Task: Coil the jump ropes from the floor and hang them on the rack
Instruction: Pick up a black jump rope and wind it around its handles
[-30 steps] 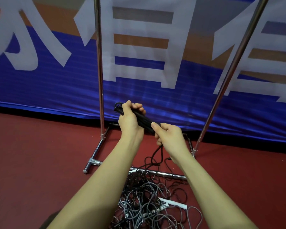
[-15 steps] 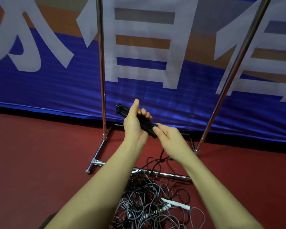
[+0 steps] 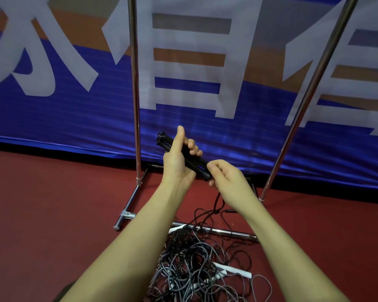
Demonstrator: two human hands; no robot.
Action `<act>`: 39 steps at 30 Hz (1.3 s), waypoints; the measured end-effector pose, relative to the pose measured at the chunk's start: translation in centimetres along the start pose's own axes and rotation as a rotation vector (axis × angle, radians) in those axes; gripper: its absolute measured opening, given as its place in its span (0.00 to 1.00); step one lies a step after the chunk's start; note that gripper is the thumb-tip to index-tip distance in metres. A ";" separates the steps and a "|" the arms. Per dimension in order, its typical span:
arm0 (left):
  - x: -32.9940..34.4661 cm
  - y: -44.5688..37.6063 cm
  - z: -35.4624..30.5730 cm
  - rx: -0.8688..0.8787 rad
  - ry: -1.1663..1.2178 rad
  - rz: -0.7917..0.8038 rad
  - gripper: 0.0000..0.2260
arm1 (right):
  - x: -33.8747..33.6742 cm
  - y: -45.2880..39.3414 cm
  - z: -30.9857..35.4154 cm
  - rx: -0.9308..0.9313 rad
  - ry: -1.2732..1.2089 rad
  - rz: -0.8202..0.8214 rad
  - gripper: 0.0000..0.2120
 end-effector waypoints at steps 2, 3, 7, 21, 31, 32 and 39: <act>0.0 0.0 -0.3 0.004 0.015 -0.002 0.13 | 0.1 0.0 -0.1 -0.007 -0.087 -0.035 0.12; -0.1 0.0 -0.5 0.011 0.024 -0.008 0.13 | 0.1 0.0 -0.2 -0.004 -0.125 -0.048 0.13; -0.2 -0.1 -1.3 0.025 0.093 -0.048 0.14 | 0.8 0.1 0.0 -0.006 -0.232 -0.077 0.16; -0.5 -0.3 -2.1 -0.059 0.164 -0.026 0.26 | 1.1 0.2 -0.2 0.043 -0.240 -0.046 0.11; -0.1 0.7 -1.1 -0.011 0.206 -0.029 0.21 | 0.7 -0.2 -1.8 0.307 -0.339 -0.209 0.25; 0.0 0.7 -0.9 -0.009 0.207 -0.032 0.21 | 0.5 -0.2 -2.0 0.334 -0.311 -0.230 0.26; 0.2 1.0 -1.2 0.040 0.209 -0.059 0.13 | 0.7 -0.5 -1.8 0.357 -0.216 -0.188 0.28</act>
Point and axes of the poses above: each hand's wrist, its own y-axis away from the middle knuckle, its own x-axis out of the palm, z = x × y, the point moved 8 cm from there along -y, towards the middle knuckle, and after that the axes turned 2 degrees about y, right-handed, at the moved point
